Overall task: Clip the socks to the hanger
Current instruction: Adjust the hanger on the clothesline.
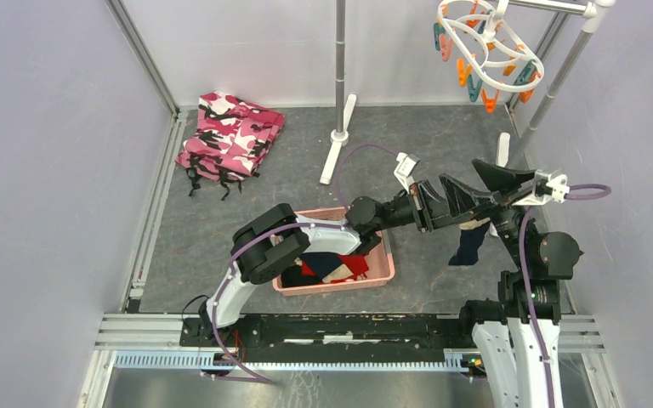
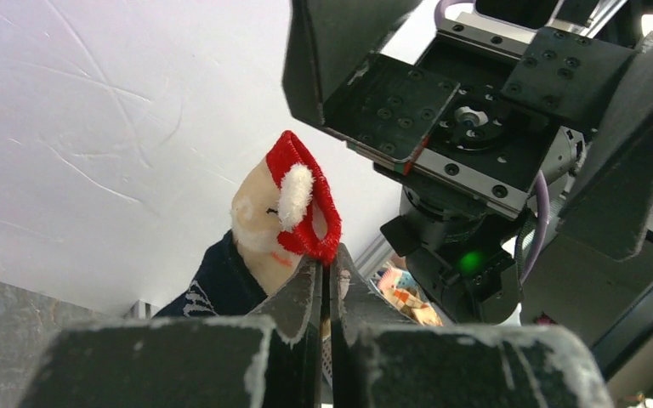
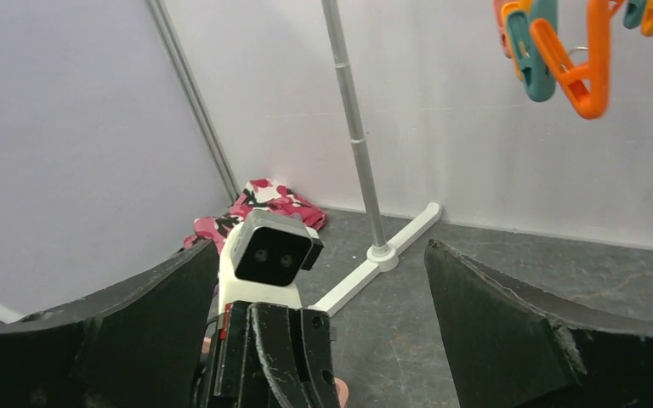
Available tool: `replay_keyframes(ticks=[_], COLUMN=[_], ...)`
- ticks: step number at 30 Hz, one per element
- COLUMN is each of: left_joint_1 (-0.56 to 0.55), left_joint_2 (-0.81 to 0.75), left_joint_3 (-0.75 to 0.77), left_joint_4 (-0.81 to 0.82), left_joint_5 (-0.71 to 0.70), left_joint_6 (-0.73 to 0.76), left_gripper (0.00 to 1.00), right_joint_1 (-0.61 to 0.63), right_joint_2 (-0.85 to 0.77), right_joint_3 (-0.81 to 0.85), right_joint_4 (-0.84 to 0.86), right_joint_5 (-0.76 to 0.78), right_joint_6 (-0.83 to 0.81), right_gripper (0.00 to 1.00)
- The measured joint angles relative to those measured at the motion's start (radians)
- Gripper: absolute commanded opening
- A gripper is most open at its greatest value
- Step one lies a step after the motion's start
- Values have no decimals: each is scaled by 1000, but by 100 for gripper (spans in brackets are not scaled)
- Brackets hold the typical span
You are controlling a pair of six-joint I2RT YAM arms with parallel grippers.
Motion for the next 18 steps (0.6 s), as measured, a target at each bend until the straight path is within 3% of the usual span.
replay_keyframes(ticks=[5,10,13,18], left_joint_1=[-3,16,50,152], left_joint_2=[0,-9,-18,-100], left_joint_3=[-2,-98,-203,-286], left_joint_4=[25,47,38,-147], left_joint_5=[41,95,121,137], left_joint_6=[0,8,32,166], left_gripper=[2,2,2,2], right_joint_1=[0,1,1,2], right_joint_2=[-13,177,200,180], right_joint_3=[-12,293,399,420], right_joint_4=[-18,-242,-271,-273], right_joint_5=[19,53,128,195], right_joint_6=[0,-161,-261,-367], right_gripper=[98,98,98,93])
